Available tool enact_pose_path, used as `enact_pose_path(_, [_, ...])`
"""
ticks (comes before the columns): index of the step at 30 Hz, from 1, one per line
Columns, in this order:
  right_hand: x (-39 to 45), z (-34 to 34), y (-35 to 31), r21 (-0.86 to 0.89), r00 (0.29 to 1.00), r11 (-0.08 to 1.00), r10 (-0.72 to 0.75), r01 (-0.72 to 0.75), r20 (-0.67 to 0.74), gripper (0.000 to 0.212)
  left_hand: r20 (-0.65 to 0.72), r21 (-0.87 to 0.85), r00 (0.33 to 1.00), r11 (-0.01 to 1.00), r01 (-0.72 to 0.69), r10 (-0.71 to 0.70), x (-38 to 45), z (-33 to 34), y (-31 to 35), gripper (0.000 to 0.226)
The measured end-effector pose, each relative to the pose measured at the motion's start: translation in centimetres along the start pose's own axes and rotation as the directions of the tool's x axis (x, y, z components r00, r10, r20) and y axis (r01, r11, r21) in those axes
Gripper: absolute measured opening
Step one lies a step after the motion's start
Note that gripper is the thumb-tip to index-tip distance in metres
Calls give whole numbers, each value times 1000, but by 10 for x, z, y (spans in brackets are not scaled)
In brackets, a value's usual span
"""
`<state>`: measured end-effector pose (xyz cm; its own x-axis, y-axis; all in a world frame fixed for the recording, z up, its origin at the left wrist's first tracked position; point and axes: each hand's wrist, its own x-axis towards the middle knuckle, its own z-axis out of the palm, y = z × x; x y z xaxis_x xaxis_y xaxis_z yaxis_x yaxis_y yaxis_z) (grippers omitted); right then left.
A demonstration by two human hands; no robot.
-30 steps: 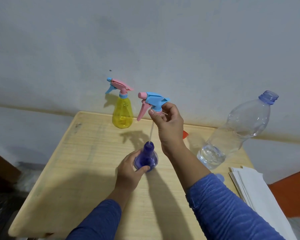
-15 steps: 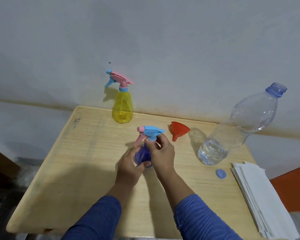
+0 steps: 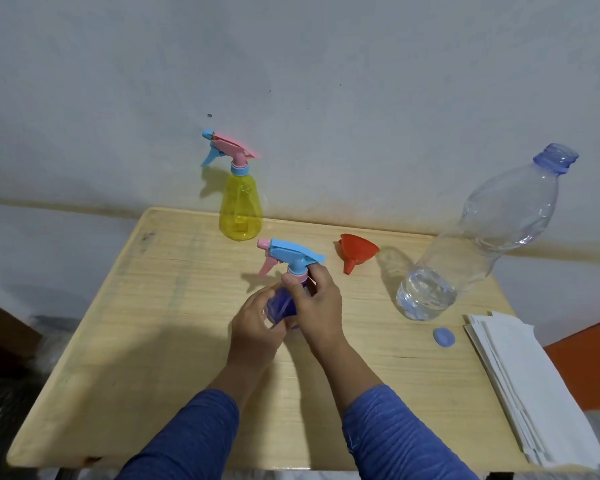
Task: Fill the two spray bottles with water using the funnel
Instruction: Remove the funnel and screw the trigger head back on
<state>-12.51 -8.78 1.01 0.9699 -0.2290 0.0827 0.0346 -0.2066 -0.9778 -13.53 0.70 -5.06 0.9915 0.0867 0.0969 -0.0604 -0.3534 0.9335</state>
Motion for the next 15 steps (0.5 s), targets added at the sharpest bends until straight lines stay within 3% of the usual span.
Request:
enact_pose_path(5, [6, -8, 2, 43, 995, 999, -4, 0, 97, 14, 0, 10, 1000, 1000, -6, 6, 1, -1, 1, 60])
enact_pose_path(9, [9, -7, 0, 149, 998, 988, 36, -42, 45, 27, -15, 14, 1000, 1000, 6, -5, 1, 0, -1, 57])
enact_pose_path(15, [11, -2, -2, 138, 997, 989, 49, -56, 52, 41, 4, 58, 1000, 998, -9, 9, 1, -1, 3, 52])
